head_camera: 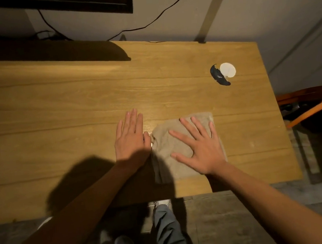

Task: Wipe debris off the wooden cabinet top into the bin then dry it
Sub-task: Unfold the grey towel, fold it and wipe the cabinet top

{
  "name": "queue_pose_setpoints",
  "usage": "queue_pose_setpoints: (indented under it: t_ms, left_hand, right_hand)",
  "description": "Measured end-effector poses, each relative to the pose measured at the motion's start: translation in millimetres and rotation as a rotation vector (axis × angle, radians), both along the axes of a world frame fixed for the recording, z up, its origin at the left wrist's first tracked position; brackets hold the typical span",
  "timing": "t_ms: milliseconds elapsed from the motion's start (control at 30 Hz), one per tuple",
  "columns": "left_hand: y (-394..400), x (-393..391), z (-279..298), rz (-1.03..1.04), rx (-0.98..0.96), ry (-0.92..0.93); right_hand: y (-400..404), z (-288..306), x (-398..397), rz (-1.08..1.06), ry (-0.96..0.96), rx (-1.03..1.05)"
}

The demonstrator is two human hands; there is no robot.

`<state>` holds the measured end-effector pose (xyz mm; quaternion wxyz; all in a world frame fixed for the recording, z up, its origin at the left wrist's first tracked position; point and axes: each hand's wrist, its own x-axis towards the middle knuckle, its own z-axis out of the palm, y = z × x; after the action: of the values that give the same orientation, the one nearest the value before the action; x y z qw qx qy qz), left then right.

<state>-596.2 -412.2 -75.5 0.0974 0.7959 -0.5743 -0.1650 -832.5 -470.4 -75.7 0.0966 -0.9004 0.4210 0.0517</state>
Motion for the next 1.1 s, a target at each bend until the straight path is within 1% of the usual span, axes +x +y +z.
queue_pose_setpoints:
  t_ms: [133,267,333,433,633,767,900,1000,1100]
  left_hand:
    - [-51,7,0,0.026,-0.016,0.044]
    - [-85,8,-2,0.008,-0.053,-0.004]
    - [-89,8,-4,0.002,-0.093,-0.054]
    - [-87,8,-10,-0.012,-0.174,-0.035]
    - [-88,9,-21,-0.036,-0.147,-0.104]
    - [-89,7,-16,-0.014,-0.168,-0.087]
    - [-90,5,-11,-0.019,-0.168,-0.064]
    - [-92,6,-13,0.020,-0.142,-0.051]
    - [-91,5,-14,0.024,-0.126,-0.064]
  right_hand:
    - [-66,-3,24,-0.060,0.004,-0.007]
    - [-124,-3,45,-0.109,-0.008,0.001]
    - [-157,-2,57,-0.121,-0.019,0.004]
    - [-201,-3,72,-0.155,-0.038,0.000]
    - [-264,-7,101,-0.260,-0.081,-0.007]
    - [-275,-6,111,-0.332,-0.120,-0.004]
    - [-263,0,111,-0.374,-0.101,0.011]
    - [-242,-1,106,-0.415,-0.087,0.013]
    - [-201,-1,86,-0.409,-0.083,0.004]
